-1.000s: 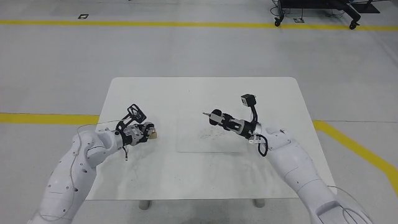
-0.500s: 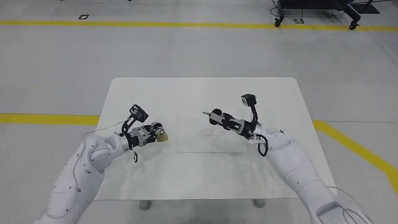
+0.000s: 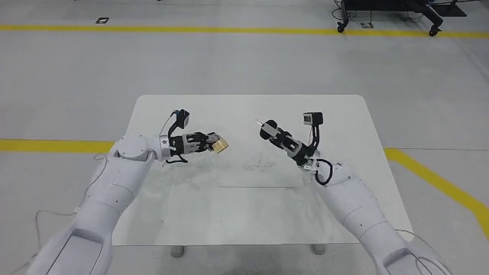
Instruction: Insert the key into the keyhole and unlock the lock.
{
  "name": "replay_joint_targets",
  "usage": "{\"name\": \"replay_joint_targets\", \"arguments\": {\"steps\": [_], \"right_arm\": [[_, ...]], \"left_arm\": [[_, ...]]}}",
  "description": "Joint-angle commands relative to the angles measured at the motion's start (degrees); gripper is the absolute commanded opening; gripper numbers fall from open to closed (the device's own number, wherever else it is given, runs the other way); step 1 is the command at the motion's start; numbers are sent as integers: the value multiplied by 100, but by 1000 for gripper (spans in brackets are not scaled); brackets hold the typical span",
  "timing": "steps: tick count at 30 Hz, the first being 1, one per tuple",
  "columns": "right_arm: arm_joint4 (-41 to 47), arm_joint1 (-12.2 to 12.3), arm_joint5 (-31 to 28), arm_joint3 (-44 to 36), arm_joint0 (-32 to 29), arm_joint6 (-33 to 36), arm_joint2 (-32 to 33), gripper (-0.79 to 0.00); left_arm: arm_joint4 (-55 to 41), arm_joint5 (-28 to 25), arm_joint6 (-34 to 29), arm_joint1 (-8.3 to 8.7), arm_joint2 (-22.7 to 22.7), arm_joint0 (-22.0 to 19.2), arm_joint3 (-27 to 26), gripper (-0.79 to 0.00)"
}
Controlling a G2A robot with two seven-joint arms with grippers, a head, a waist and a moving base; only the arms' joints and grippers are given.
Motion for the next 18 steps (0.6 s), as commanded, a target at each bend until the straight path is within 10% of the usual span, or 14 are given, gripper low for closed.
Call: {"name": "replay_joint_targets", "arguments": {"steps": [1, 7, 18], "right_arm": [[-9, 1, 1, 1, 1, 4, -1, -785], [-9, 1, 1, 1, 1, 4, -1, -785], [-9, 1, 1, 1, 1, 4, -1, -785]], "left_arm": [[45, -11, 17, 6, -5, 12, -18, -785], [72, 5, 197, 8, -13, 88, -44, -785], [-2288, 1977, -1038, -280, -137, 92, 414, -785]]}}
